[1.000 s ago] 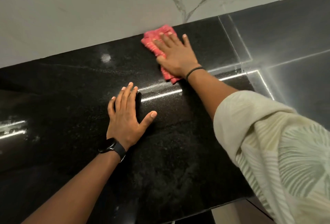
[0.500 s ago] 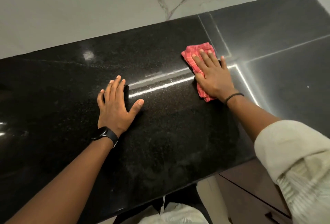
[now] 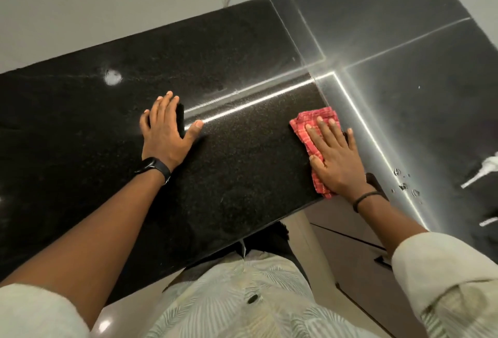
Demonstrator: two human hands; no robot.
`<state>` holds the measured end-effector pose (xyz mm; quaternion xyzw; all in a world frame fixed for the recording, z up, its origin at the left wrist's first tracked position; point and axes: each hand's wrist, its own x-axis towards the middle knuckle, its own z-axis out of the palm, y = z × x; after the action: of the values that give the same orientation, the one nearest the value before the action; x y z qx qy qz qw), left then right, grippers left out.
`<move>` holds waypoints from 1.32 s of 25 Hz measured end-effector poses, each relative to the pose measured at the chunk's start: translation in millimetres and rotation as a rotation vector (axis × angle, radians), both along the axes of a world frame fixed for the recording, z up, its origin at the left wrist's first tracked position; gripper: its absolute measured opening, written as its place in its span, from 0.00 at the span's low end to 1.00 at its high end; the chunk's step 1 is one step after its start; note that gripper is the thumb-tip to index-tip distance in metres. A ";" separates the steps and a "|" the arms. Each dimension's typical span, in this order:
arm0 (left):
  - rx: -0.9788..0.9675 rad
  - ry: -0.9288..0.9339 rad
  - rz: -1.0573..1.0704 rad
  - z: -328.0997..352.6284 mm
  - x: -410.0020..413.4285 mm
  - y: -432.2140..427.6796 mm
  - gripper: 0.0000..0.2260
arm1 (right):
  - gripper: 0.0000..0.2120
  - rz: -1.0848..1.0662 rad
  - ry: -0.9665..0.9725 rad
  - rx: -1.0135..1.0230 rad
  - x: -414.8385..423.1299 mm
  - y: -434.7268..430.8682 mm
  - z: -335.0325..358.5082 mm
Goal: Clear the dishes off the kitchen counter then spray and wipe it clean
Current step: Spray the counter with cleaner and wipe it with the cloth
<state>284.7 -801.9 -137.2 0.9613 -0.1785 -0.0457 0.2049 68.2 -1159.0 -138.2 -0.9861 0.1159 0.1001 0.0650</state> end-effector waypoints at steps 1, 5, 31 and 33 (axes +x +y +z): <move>-0.020 -0.002 -0.011 0.9 -1.5 0.5 0.38 | 0.33 0.003 -0.011 -0.012 -13.4 0.7 -1.6; -0.175 -0.010 -0.011 4.3 -11.4 7.0 0.35 | 0.34 -0.033 -0.007 -0.022 -30.0 10.0 -3.6; 0.035 -0.051 0.562 -4.5 -101.8 231.3 0.37 | 0.34 0.113 -0.095 0.065 239.4 135.0 5.6; 0.007 -0.044 0.557 -7.6 -99.4 235.4 0.37 | 0.33 0.123 -0.090 0.075 292.4 147.4 5.5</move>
<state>185.3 -566.5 -144.8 0.9748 0.0884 0.0327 0.2024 360.6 -1011.6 -132.7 -0.9917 0.0485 0.0637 0.1006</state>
